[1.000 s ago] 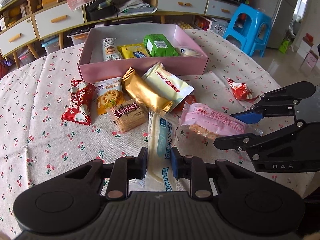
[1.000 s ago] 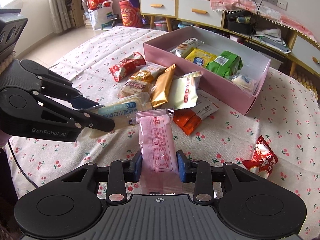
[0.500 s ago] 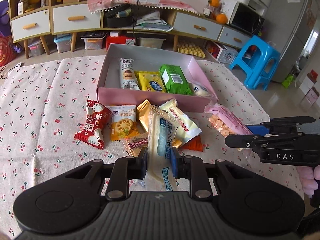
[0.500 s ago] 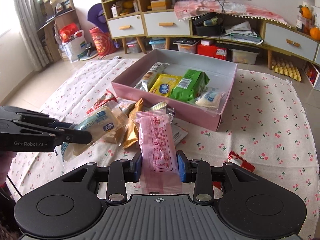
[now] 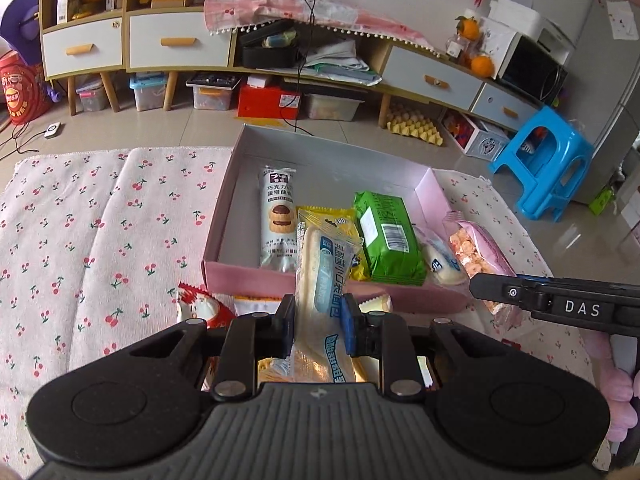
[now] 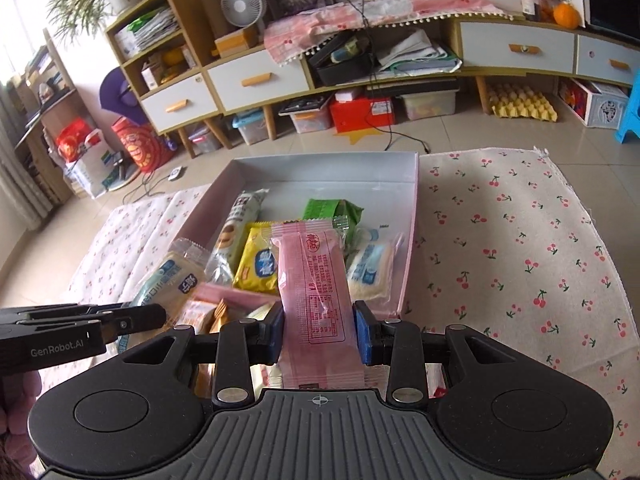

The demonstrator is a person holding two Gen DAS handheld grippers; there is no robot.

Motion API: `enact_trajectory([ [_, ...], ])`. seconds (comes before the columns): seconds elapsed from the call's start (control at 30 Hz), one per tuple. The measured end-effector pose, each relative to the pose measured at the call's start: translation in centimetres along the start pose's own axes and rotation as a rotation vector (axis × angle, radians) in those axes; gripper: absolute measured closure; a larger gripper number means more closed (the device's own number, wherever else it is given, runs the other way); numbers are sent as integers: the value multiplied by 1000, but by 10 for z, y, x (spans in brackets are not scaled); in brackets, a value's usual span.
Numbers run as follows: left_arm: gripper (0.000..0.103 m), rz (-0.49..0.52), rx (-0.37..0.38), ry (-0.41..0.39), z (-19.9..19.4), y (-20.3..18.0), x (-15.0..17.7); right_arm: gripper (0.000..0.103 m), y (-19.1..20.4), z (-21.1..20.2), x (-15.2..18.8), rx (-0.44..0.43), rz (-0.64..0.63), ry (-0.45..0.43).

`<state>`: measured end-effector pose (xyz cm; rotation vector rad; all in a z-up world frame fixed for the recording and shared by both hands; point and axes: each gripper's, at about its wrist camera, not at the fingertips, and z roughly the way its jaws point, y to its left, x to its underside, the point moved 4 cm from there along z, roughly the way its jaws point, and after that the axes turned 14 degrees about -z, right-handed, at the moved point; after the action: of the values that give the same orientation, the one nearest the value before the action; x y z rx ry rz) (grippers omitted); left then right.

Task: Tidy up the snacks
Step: 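Carry both packets over the pink box, lower them in and open both tools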

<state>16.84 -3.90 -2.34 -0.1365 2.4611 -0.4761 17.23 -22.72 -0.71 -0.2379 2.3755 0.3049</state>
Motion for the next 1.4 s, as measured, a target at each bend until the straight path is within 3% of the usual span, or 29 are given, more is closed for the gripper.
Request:
enact_trajectory([
  [0.27, 82, -24, -4, -1, 41, -7, -36, 70, -29, 39, -12, 14, 181, 0],
  [0.6, 81, 31, -27, 12, 80, -23, -51, 69, -34, 51, -11, 49, 190, -14],
  [0.87, 81, 34, -38, 2, 89, -29, -54, 65, -33, 51, -16, 52, 200, -41],
  [0.93, 74, 41, -44, 0, 89, -31, -52, 62, -34, 50, -17, 37, 211, -38],
  [0.97, 69, 42, -50, -12, 87, -31, -52, 55, -34, 48, -17, 31, 215, -41],
  [1.03, 67, 39, -49, -18, 86, -32, -53, 50, -33, 45, -19, 30, 213, -51],
  [1.2, 57, 30, -61, -24, 79, -31, -55, 50, -31, 39, -23, 23, 207, -64],
  [1.4, 47, 51, -94, -39, 65, -30, -53, 39, -26, 30, -25, 25, 175, -73],
])
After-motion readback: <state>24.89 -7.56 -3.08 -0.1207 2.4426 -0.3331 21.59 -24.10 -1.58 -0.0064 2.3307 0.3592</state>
